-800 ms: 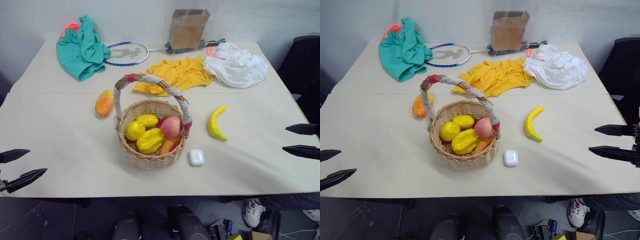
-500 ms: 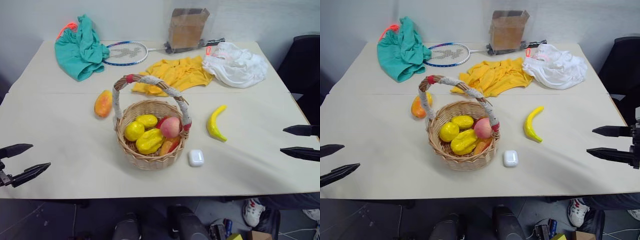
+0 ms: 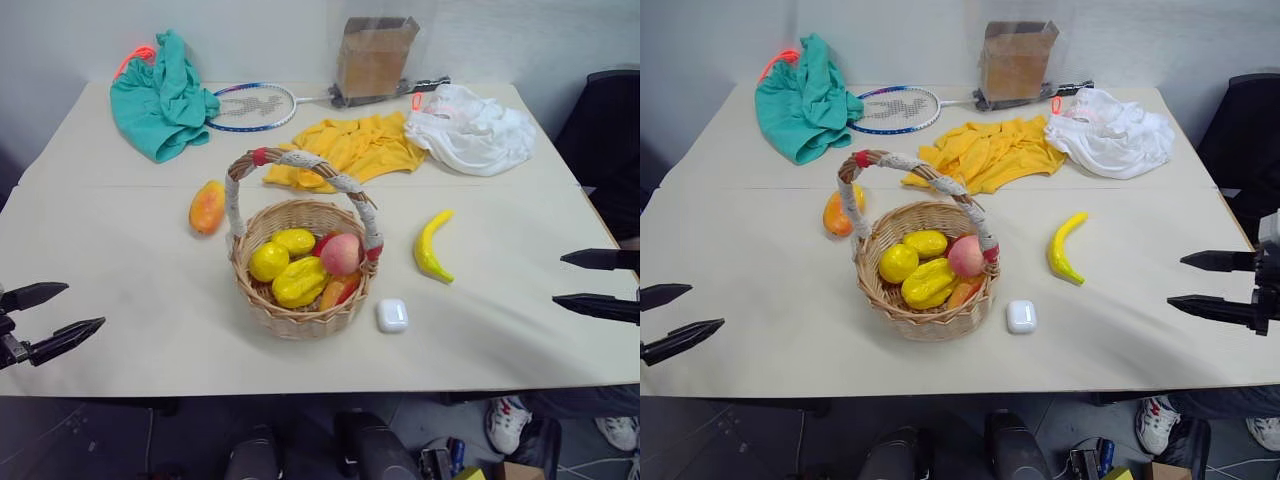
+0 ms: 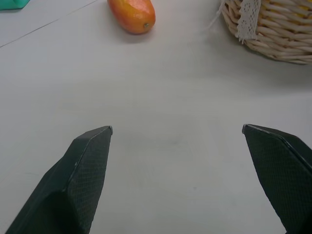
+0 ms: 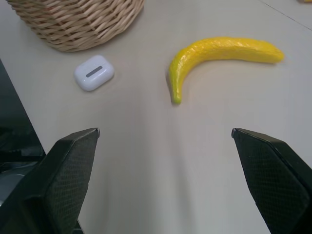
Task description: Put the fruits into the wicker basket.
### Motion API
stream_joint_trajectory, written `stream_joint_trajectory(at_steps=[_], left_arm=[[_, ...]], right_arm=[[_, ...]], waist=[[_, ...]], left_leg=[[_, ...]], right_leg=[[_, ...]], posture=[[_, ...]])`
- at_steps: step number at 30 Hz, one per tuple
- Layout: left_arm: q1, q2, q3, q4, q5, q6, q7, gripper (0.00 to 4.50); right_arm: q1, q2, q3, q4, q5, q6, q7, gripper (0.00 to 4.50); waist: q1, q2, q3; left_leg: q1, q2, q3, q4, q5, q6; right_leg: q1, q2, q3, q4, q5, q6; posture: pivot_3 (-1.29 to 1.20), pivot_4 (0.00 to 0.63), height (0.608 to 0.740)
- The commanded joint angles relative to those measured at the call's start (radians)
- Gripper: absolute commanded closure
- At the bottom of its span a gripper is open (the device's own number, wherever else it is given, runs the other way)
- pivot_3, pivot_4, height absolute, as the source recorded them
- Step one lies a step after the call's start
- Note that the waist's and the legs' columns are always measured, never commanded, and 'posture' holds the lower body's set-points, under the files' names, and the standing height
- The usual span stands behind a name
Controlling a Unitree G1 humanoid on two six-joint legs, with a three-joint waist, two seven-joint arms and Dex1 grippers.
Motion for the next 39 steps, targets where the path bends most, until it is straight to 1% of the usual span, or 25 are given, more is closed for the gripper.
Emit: stream_joint_trajectory(at_steps=[1,3,5,8,10,12,14,17,19,21,23,25,29,32,34,35,36,39], left_arm=[[-0.015,0.023,0.005,-0.051,-0.025,0.019,-0.002,0.00],[-0.026,0.031,0.001,-0.106,-0.083,0.073,-0.025,0.00],[-0.042,0.039,-0.013,-0.169,-0.138,0.110,-0.046,0.00],[-0.086,0.069,-0.078,-0.285,-0.206,0.143,-0.058,0.00],[-0.123,0.093,-0.120,-0.349,-0.254,0.169,-0.063,0.00],[-0.187,0.128,-0.197,-0.402,-0.303,0.181,-0.075,0.00],[-0.242,0.143,-0.265,-0.433,-0.318,0.179,-0.065,0.00],[-0.353,0.142,-0.367,-0.468,-0.352,0.190,-0.020,0.00],[-0.419,0.142,-0.414,-0.470,-0.374,0.202,0.003,0.00],[-0.471,0.140,-0.446,-0.463,-0.385,0.210,0.017,0.00],[-0.521,0.134,-0.479,-0.455,-0.394,0.216,0.034,0.00],[-0.554,0.130,-0.503,-0.452,-0.398,0.220,0.044,0.00],[-0.598,0.128,-0.536,-0.444,-0.398,0.227,0.051,0.00],[-0.616,0.126,-0.552,-0.433,-0.394,0.225,0.049,0.00],[-0.624,0.124,-0.562,-0.430,-0.393,0.224,0.049,0.00],[-0.629,0.122,-0.568,-0.431,-0.394,0.224,0.050,0.00],[-0.637,0.120,-0.575,-0.429,-0.394,0.223,0.051,0.00],[-0.671,0.108,-0.586,-0.425,-0.410,0.230,0.060,0.00]], right_arm=[[-0.031,0.012,0.004,-0.099,0.055,0.045,-0.006,0.02],[-0.051,0.045,0.041,-0.199,0.099,0.087,-0.029,0.02],[-0.059,0.092,0.101,-0.306,0.105,0.086,-0.064,0.02],[-0.097,0.187,0.231,-0.422,0.055,0.034,-0.123,0.02],[-0.139,0.250,0.305,-0.454,0.023,0.016,-0.167,0.02],[-0.210,0.374,0.406,-0.414,-0.070,-0.072,-0.249,0.02],[-0.249,0.439,0.479,-0.377,-0.114,-0.095,-0.264,0.02],[-0.273,0.477,0.564,-0.293,-0.194,-0.142,-0.255,0.02],[-0.275,0.482,0.599,-0.248,-0.230,-0.169,-0.241,0.02],[-0.272,0.482,0.615,-0.227,-0.235,-0.179,-0.220,0.02],[-0.278,0.491,0.635,-0.189,-0.269,-0.197,-0.235,0.02],[-0.285,0.501,0.650,-0.152,-0.303,-0.214,-0.251,0.02],[-0.287,0.508,0.667,-0.070,-0.347,-0.279,-0.240,0.02],[-0.288,0.525,0.648,-0.050,-0.333,-0.288,-0.254,0.62],[-0.278,0.521,0.625,-0.069,-0.302,-0.271,-0.244,1.31],[-0.260,0.507,0.598,-0.097,-0.271,-0.250,-0.235,1.57],[-0.240,0.490,0.562,-0.124,-0.234,-0.223,-0.227,1.63],[-0.167,0.414,0.398,-0.204,-0.093,-0.080,-0.225,1.63]], waist=[[-0.001,0.000,0.000],[-0.002,0.000,0.000],[-0.002,-0.001,-0.001],[0.000,-0.001,0.000],[0.001,-0.001,0.000],[0.001,-0.001,0.000],[-0.002,-0.001,0.000],[0.002,0.000,0.000],[0.006,0.000,0.000],[0.005,0.000,0.000],[0.004,0.000,0.000],[0.001,0.000,0.000],[0.000,0.000,0.000],[0.001,0.000,0.000],[0.002,0.000,0.000],[0.003,0.000,0.000],[0.004,0.000,0.000],[0.015,0.001,0.001]], left_leg=[[0.000,0.000,0.000,0.000,0.000,0.000],[0.000,0.000,0.000,0.000,0.000,0.000],[0.001,0.000,0.000,0.000,0.000,-0.001],[0.000,0.000,-0.002,0.001,0.001,-0.001],[-0.001,0.000,-0.002,0.002,0.001,-0.001],[-0.001,0.000,-0.001,0.002,0.001,-0.001],[0.000,0.000,-0.001,0.003,0.001,-0.002],[0.000,-0.001,0.000,0.003,0.003,-0.005],[-0.002,-0.001,-0.001,0.004,0.004,-0.006],[-0.002,-0.001,0.000,0.005,0.004,-0.006],[-0.003,-0.001,0.000,0.008,0.004,-0.006],[-0.003,-0.001,0.000,0.009,0.003,-0.005],[-0.002,0.000,0.001,0.012,0.004,-0.005],[-0.001,0.000,0.000,0.013,0.004,-0.005],[-0.001,0.000,0.000,0.014,0.004,-0.005],[-0.001,0.000,0.000,0.014,0.004,-0.005],[-0.001,0.000,0.000,0.014,0.004,-0.005],[-0.003,-0.001,-0.001,0.014,0.003,-0.005]], right_leg=[[0.000,0.000,0.000,0.000,0.000,0.000],[0.000,0.000,0.000,0.001,0.000,0.000],[0.000,0.000,0.000,0.002,0.000,0.000],[0.000,0.000,-0.001,0.002,0.000,0.000],[0.000,0.000,-0.001,0.002,0.000,0.001],[0.000,0.000,0.000,0.003,0.001,0.001],[0.000,0.001,0.000,0.003,0.001,0.001],[0.000,0.001,0.000,0.004,0.001,0.001],[-0.001,0.002,0.000,0.003,0.001,0.001],[-0.001,0.002,0.000,0.003,0.001,0.002],[0.000,0.002,0.001,0.003,0.000,0.002],[0.000,0.002,0.001,0.004,0.000,0.003],[0.000,0.003,0.002,0.007,0.000,0.003],[0.001,0.003,0.002,0.008,0.000,0.003],[0.001,0.003,0.002,0.009,0.000,0.003],[0.001,0.003,0.002,0.009,0.000,0.003],[0.001,0.003,0.002,0.009,0.000,0.003],[0.001,0.002,0.001,0.008,-0.001,0.005]], posture=[[0.00,0.150,0.740],[0.00,0.150,0.740],[0.00,0.150,0.740],[0.00,0.150,0.740],[0.00,0.150,0.740],[0.00,0.150,0.740],[0.00,0.150,0.740],[0.00,0.150,0.740],[0.00,0.150,0.740],[0.00,0.150,0.740],[0.00,0.150,0.740],[0.00,0.150,0.740],[0.00,0.150,0.740],[0.00,0.150,0.740],[0.00,0.150,0.740],[0.00,0.150,0.740],[0.00,0.150,0.740],[0.00,0.150,0.740]])
